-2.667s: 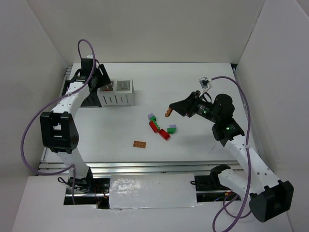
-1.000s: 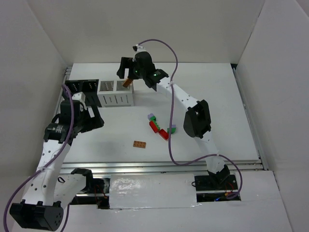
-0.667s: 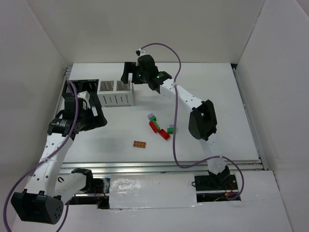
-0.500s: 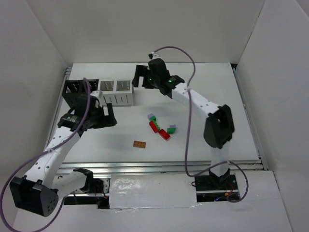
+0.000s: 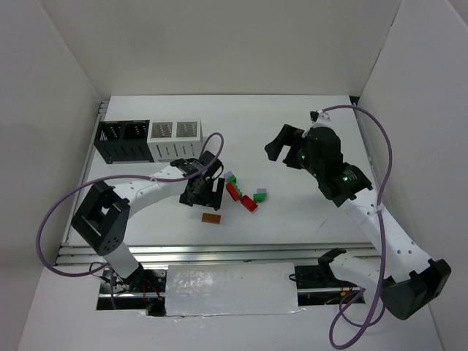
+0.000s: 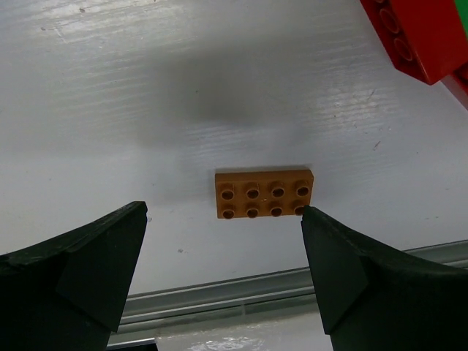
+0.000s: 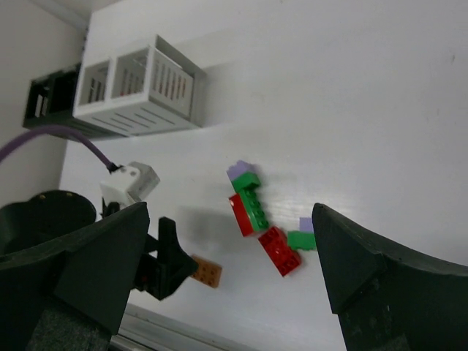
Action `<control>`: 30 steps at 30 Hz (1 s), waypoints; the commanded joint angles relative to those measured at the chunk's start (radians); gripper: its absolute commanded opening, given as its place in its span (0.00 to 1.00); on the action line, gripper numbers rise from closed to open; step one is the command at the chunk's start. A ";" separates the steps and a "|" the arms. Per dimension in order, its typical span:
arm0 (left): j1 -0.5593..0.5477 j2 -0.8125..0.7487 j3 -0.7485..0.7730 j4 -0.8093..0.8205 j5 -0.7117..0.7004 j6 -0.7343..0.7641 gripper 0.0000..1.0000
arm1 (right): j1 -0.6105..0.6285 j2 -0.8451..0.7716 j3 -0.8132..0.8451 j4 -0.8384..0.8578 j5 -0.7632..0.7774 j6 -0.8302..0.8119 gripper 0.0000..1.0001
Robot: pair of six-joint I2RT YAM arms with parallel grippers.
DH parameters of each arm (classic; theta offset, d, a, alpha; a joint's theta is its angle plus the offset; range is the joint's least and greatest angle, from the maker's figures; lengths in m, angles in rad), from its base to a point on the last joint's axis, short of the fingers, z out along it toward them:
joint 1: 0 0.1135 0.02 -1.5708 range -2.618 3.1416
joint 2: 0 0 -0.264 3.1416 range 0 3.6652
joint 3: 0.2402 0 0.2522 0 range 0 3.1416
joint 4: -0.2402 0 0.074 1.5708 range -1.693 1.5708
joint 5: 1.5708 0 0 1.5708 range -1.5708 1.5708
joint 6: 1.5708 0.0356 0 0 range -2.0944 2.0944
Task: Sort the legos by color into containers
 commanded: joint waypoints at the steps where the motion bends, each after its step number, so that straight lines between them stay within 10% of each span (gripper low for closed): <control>1: -0.022 0.025 0.023 0.030 0.021 -0.035 0.99 | -0.009 -0.015 -0.038 -0.032 -0.047 -0.034 1.00; 18: -0.066 0.079 -0.081 0.119 0.088 -0.070 0.99 | -0.020 0.023 -0.030 -0.036 -0.142 -0.060 1.00; 26: -0.086 0.107 -0.124 0.134 0.046 -0.090 0.77 | -0.017 0.028 -0.030 -0.026 -0.168 -0.050 1.00; 30: -0.092 0.139 -0.115 0.150 0.021 -0.077 0.48 | -0.020 0.029 -0.025 -0.024 -0.180 -0.045 1.00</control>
